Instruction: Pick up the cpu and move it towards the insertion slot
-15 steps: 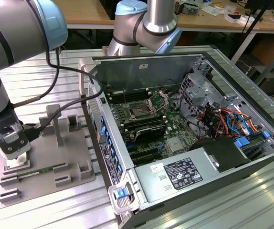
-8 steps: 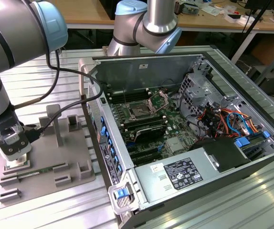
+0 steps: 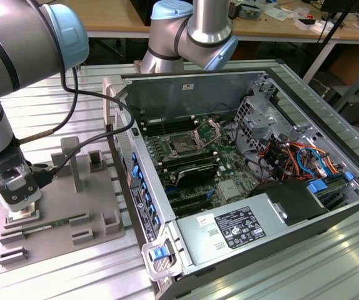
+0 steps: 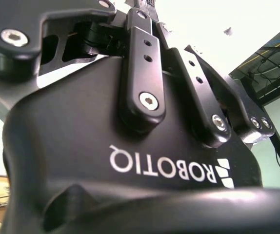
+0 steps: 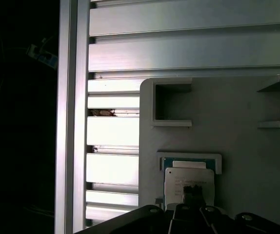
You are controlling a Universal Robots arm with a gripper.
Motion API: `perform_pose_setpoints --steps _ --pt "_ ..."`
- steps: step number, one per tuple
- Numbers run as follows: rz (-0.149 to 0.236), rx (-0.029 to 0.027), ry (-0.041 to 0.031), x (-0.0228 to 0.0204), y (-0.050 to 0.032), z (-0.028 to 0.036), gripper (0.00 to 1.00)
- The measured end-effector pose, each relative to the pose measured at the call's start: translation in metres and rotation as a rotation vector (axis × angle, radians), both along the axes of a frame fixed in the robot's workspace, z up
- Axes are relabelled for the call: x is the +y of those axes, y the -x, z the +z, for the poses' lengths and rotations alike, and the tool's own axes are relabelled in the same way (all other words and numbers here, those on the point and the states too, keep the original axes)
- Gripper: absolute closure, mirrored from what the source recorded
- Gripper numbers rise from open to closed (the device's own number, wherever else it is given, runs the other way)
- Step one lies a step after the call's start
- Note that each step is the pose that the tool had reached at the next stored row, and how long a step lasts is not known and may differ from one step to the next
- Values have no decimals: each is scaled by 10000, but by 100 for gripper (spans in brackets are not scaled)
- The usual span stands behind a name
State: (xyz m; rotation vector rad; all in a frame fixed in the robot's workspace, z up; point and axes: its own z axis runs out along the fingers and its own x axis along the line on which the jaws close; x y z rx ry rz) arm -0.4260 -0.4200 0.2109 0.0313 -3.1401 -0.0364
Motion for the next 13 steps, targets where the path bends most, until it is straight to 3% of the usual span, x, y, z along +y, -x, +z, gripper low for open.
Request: perform_pose_setpoints --steps 1,5,6,8,9,10,13 --pt "0 0 0 0 0 -1 89" --pt "0 -1 0 0 0 -2 64" --pt "0 -1 0 0 0 -2 64" --pt "0 -1 0 0 0 -3 52" --pt "0 -1 0 0 0 -3 52" --pt "0 0 0 0 0 -3 46" --pt "0 -1 -1 0 0 -4 46"
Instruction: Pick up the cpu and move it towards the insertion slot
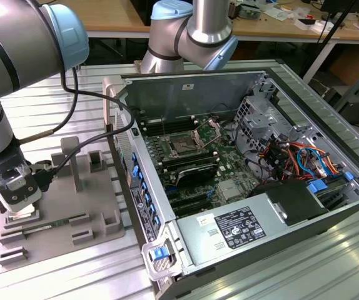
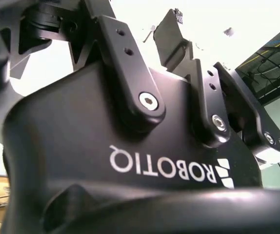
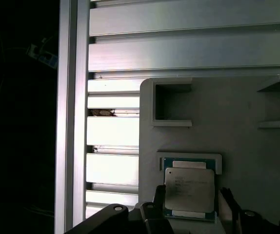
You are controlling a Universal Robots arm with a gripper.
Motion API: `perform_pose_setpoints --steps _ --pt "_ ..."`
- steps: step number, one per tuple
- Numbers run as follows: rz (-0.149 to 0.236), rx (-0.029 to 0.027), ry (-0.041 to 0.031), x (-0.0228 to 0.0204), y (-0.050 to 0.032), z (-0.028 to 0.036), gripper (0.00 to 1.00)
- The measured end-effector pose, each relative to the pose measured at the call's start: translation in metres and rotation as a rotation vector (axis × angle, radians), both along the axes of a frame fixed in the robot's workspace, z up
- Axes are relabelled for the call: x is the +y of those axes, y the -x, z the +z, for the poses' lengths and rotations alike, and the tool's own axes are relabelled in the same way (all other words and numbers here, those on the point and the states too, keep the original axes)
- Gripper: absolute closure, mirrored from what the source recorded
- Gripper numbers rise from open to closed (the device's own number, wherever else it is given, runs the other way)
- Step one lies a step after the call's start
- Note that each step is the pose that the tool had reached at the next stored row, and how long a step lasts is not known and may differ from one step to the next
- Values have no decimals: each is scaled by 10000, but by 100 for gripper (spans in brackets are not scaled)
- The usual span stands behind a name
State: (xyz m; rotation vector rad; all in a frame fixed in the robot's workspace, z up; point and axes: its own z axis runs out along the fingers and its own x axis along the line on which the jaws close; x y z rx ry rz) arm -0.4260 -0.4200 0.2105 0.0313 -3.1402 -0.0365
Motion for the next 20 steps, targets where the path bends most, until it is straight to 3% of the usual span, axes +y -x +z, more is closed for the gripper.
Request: perform_pose_setpoints --steps 3,9,12,18,20 --pt "36 -1 0 0 0 -2 46" --pt "484 -1 0 6 0 -22 46" --pt "497 1 1 14 2 -52 46" --pt "496 0 0 14 2 -57 46" --pt "497 0 1 14 2 -58 39"
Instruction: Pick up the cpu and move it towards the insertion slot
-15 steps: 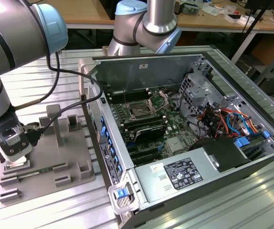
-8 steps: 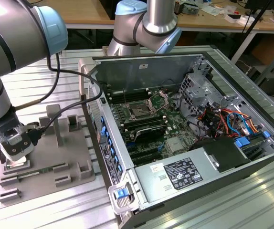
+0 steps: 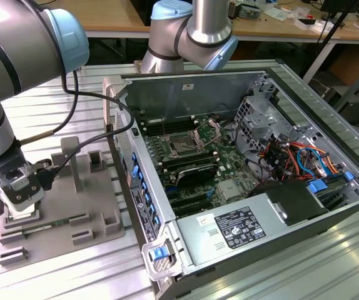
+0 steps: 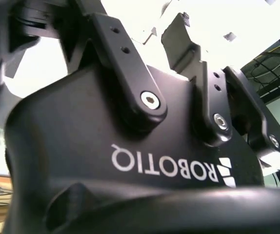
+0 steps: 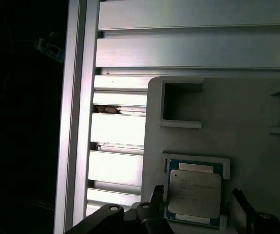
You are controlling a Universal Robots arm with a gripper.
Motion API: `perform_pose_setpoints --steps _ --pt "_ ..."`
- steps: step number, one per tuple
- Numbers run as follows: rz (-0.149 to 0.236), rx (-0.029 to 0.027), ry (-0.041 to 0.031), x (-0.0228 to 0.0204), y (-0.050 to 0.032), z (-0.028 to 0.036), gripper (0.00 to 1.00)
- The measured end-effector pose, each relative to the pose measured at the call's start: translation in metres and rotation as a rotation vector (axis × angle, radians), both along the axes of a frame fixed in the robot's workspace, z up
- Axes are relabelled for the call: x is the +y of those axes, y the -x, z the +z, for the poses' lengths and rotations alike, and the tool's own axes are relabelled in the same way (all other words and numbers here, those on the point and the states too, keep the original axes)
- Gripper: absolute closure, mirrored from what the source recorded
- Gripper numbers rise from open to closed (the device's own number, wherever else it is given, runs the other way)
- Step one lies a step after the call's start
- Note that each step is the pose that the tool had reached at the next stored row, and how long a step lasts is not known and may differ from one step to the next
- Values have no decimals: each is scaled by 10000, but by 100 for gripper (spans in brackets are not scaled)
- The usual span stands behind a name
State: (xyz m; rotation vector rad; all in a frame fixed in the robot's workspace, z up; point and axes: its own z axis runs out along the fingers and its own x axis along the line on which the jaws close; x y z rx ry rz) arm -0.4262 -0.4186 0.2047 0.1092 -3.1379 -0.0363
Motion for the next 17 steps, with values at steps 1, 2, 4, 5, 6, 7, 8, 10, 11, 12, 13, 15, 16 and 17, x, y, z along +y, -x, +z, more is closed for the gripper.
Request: perform_pose_setpoints --steps 1,2,4,5,6,7,8,10,11,12,13,15,16,17 --pt "0 0 0 0 0 0 32" --pt "0 0 0 0 0 -1 32" --pt "0 -1 -1 0 0 -4 32" --pt "0 0 -1 0 0 -5 32" --pt "0 -1 0 0 0 -6 32" --pt "0 -2 -2 0 0 -11 32" --pt "0 -2 -2 0 0 -14 32" --pt "0 0 -1 0 0 -24 32" --pt "0 -2 -2 1 -1 -30 32" --pt "-1 0 0 4 0 -37 32" --pt "-1 1 0 7 0 -41 32" --pt "-2 0 -1 15 1 -50 32" --pt "-1 -1 -1 19 1 -54 32" --pt "0 0 -2 24 1 -59 32"
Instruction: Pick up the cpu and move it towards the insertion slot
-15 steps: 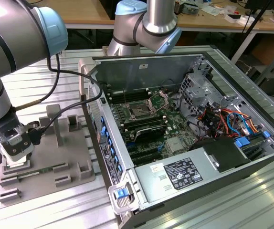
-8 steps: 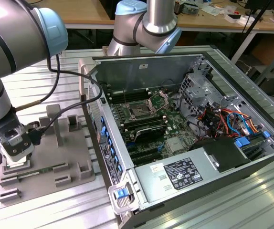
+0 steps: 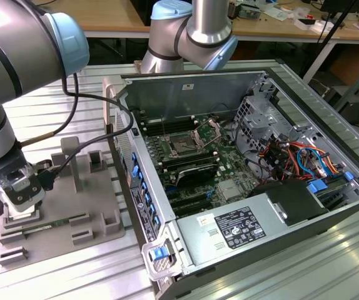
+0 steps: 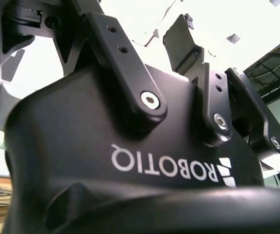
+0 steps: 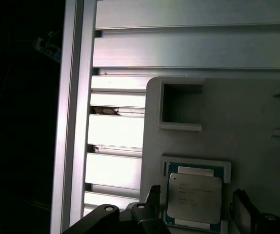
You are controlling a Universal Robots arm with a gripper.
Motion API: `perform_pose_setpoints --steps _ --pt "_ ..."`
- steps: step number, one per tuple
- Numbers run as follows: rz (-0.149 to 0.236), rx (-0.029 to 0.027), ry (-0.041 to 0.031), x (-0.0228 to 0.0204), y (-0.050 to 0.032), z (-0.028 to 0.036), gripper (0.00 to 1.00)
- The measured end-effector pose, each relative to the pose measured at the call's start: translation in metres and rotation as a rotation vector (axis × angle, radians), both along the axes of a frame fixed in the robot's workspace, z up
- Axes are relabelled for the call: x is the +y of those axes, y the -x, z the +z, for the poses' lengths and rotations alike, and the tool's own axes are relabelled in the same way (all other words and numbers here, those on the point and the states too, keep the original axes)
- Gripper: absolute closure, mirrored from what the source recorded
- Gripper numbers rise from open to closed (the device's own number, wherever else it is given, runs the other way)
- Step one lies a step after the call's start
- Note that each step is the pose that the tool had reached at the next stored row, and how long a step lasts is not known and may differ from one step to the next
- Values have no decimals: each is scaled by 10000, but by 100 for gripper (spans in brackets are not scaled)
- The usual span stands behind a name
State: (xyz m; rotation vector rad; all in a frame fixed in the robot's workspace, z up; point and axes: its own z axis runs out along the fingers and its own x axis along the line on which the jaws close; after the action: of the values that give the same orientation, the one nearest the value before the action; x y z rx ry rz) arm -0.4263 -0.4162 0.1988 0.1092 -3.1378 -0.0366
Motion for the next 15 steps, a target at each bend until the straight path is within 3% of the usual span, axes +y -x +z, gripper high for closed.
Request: perform_pose_setpoints --steps 6,15 --pt "20 0 -4 25 19 -29 32" --pt "37 1 -3 28 20 -101 32"
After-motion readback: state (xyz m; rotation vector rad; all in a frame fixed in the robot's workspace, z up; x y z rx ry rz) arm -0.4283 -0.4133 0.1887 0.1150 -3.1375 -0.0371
